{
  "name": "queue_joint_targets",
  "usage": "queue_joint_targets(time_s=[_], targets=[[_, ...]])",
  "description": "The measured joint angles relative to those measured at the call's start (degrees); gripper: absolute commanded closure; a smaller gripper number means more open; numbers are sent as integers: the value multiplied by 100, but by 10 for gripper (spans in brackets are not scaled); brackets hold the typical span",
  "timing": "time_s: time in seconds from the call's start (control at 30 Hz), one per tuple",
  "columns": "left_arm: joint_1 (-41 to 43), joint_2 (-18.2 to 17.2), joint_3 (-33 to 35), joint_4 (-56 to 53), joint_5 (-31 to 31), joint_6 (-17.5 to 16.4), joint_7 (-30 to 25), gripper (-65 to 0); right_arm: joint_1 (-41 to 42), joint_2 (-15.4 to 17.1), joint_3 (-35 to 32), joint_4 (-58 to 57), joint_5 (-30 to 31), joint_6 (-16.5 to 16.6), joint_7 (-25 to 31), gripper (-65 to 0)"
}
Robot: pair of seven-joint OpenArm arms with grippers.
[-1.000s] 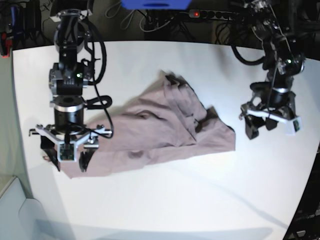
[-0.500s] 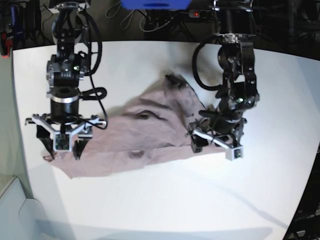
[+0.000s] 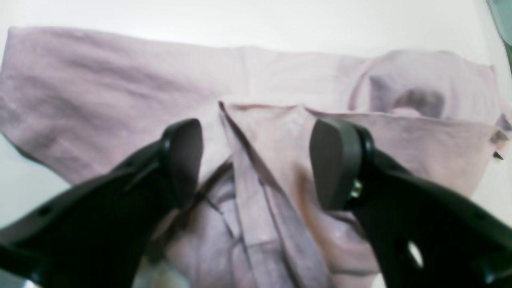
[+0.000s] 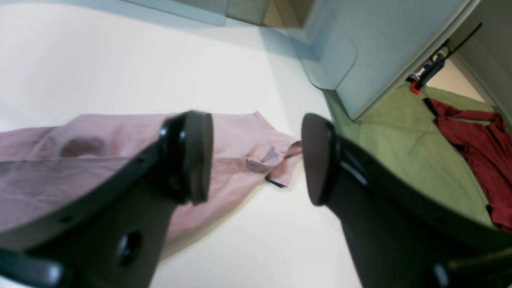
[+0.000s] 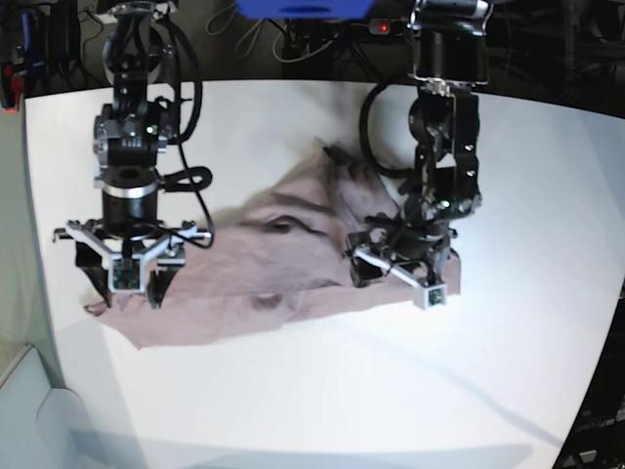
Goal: Layout the t-shirt on the table in an organized manner, then fold the t-shirt properly
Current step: 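Lower the left gripper onto the t-shirt edge and grasp it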
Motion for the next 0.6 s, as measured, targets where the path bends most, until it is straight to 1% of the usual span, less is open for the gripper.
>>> queue_joint_targets(time_s=[0.03,0.1,0.2,0.3,0.33,0.37,0.4,0.47,0.6], targets=[[0,0,0,-68,-2,-2,-4,-398,0,0,0,0,0,0,0,-359],[-2,0,-2,-238,-4,-7,-4,-324,-2,-2,0,0,0,0,-2,-359],[-107,0,0,-450,-7,-17,39,-184,2,0,0,0,-2,0,0,-359],[-256,7,2,-542,-20,-22,-2,-15,0,0,0,0,0,0,-2,-359],[-267,4,4,-540,-39,-22,-15,0,0,0,0,0,2,0,0,-359],[-264,4,2,-540,-44,-22,-15,0,0,-2,0,0,2,0,-2,-359],[-254,17,2,-540,-44,-22,-15,-14,-2,-2,0,0,2,0,-2,-359],[-214,50,-2,-496,-17,-22,-4,-3,-2,-2,0,0,0,-2,0,-359],[-11,70,4,278,-44,-42,68,-3,-4,-2,2,0,4,-2,-7,-359]])
